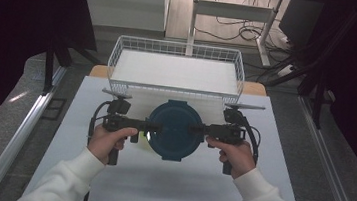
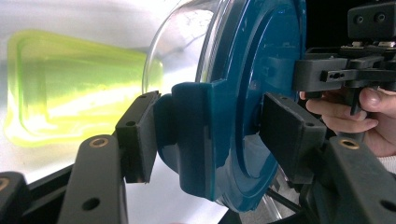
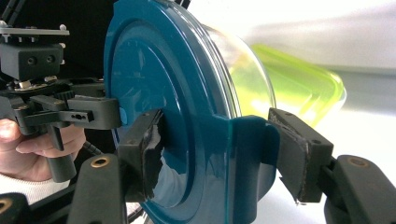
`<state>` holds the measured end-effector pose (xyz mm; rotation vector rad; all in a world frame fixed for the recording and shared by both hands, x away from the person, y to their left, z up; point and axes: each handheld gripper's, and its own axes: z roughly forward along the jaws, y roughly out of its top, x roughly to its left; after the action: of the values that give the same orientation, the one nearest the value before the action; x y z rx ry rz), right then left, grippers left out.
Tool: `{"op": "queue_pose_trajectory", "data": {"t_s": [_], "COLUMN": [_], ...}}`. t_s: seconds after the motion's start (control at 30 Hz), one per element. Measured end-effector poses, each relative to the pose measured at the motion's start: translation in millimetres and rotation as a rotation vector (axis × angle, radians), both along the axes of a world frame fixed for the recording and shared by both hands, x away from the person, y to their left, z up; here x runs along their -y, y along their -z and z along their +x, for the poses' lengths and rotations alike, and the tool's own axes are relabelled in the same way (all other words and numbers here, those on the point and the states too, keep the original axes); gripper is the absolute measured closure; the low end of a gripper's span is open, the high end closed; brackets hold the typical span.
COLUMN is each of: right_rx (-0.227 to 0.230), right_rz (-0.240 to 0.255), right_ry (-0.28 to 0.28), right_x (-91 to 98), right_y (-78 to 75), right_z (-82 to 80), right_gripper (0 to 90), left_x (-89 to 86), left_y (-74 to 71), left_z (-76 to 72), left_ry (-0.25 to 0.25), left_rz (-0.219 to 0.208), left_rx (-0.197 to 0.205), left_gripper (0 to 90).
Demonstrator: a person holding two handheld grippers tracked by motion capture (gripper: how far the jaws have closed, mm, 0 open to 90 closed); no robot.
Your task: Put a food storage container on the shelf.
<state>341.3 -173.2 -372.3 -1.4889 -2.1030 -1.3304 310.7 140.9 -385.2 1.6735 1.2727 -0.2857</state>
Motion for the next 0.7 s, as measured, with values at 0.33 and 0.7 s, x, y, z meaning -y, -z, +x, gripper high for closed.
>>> {"op": "queue_pose_trajectory", "data": {"t_s": [0.33, 0.7], "right_rx": [0.014, 0.047], "right_rz": [0.007, 0.013], "right_ry": [0.004, 0.003], "right_x": [-3.1, -4.8], "right_y": [-19.9, -42.7], "right_z": [14.2, 26.1], "right_gripper": [37.4, 37.4], "left_x": [-4.0, -6.0], "left_y": [-20.7, -42.5], "left_z": [15.6, 27.6], "left_ry": [0.002, 0.001], "left_rz": [-0.002, -0.005], "left_rx": [0.025, 0.058], "left_gripper": [40.3, 40.6]}}
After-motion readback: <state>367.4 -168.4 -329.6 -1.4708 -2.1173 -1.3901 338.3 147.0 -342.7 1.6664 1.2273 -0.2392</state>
